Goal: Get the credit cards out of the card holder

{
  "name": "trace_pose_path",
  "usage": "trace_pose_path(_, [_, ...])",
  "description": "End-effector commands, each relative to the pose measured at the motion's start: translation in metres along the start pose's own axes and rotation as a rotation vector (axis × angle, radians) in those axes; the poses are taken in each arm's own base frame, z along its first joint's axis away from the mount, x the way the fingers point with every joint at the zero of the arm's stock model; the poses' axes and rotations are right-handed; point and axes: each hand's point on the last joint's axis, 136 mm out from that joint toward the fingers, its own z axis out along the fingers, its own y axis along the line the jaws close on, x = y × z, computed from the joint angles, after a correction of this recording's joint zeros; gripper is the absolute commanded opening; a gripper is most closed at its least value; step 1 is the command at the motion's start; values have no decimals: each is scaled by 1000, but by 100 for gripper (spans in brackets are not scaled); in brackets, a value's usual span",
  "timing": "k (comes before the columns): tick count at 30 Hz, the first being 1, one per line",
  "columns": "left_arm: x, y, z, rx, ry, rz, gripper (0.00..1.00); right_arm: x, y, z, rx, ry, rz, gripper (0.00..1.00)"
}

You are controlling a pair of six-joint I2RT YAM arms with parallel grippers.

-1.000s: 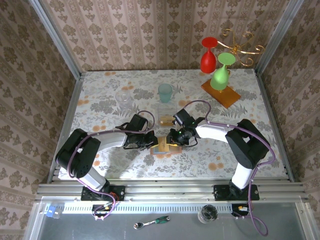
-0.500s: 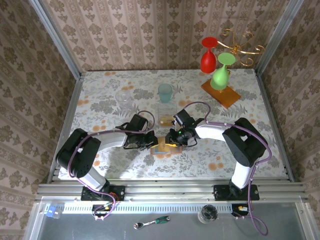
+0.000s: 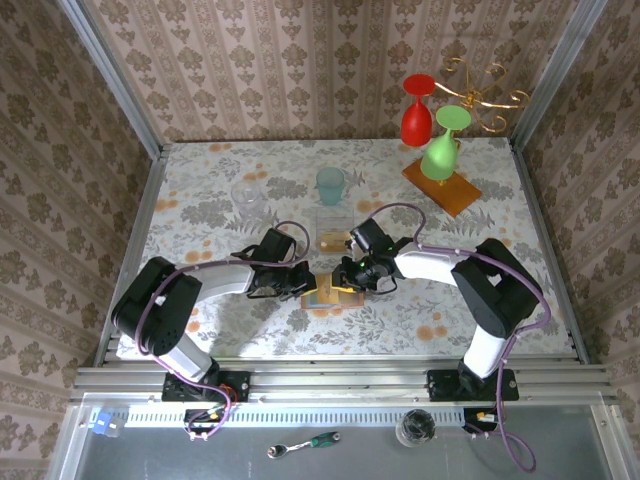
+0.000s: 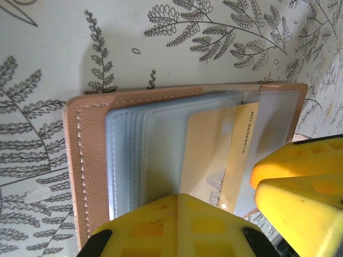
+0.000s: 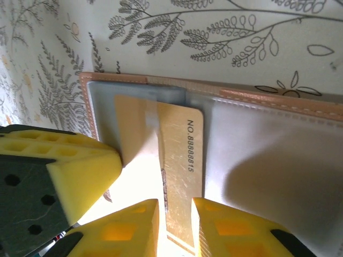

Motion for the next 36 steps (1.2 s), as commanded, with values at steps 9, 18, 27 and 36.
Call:
trace_pose_path(9, [7,15,6,-61,28,-2,0,6,-17,11,21,39,44,25])
trace_pose_path(18, [7,15,7,-61,28,-3,0,5,-5,12,-42,39,45,24])
trace_pose_path(27, [6,14,6,-59,29,2,0,0,-1,7,-48,22,46,17])
trace_pose_path(36, [6,13,6,-62,30,3,0,1,-18,0,5,3,68,13])
